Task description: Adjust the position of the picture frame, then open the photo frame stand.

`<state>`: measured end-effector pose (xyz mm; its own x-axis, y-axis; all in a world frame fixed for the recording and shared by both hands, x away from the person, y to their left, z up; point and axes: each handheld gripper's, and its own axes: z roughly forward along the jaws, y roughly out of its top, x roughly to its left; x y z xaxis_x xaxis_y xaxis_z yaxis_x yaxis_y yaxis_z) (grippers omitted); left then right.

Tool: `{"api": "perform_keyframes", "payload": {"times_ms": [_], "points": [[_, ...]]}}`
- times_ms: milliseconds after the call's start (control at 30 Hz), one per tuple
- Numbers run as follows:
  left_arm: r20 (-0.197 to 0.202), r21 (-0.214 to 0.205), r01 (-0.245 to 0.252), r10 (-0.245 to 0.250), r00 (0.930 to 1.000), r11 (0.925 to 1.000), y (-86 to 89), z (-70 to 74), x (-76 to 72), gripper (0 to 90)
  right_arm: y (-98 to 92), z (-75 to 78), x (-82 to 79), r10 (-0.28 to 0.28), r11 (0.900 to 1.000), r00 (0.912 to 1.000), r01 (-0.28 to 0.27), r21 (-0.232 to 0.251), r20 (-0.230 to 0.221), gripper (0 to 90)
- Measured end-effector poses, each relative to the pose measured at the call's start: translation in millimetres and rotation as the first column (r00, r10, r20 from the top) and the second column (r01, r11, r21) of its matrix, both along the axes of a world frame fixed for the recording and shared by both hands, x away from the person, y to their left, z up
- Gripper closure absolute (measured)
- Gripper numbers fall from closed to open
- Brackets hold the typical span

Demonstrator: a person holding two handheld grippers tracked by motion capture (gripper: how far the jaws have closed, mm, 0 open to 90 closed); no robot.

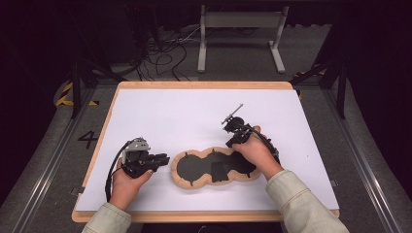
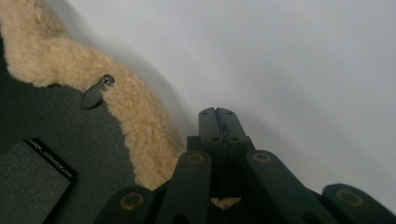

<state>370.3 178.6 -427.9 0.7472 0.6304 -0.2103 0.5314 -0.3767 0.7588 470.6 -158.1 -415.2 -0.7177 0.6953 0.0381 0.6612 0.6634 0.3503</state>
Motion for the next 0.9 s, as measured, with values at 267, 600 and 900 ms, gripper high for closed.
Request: {"api": "perform_keyframes", "payload": {"times_ms": [267,600,900], "points": [[-0.004,-0.009,0.003,-0.003,1.0000,1.0000,-2.4,-0.5,2.0,76.2,-9.3,-0.4,-13.9,0.001,0.9998,0.9999,-0.002,0.020,0.012,90.0],[0.009,-0.025,-0.009,0.010,0.9999,0.9996,-3.1,3.1,3.9,72.1,-25.9,21.5,-51.7,0.029,0.9840,0.9794,-0.063,0.167,0.200,90.0],[0.018,-0.035,-0.013,0.013,0.9997,0.9993,-4.9,5.8,5.0,68.2,-36.4,36.9,-95.8,0.074,0.9244,0.9630,-0.164,0.344,0.259,90.0]]}}
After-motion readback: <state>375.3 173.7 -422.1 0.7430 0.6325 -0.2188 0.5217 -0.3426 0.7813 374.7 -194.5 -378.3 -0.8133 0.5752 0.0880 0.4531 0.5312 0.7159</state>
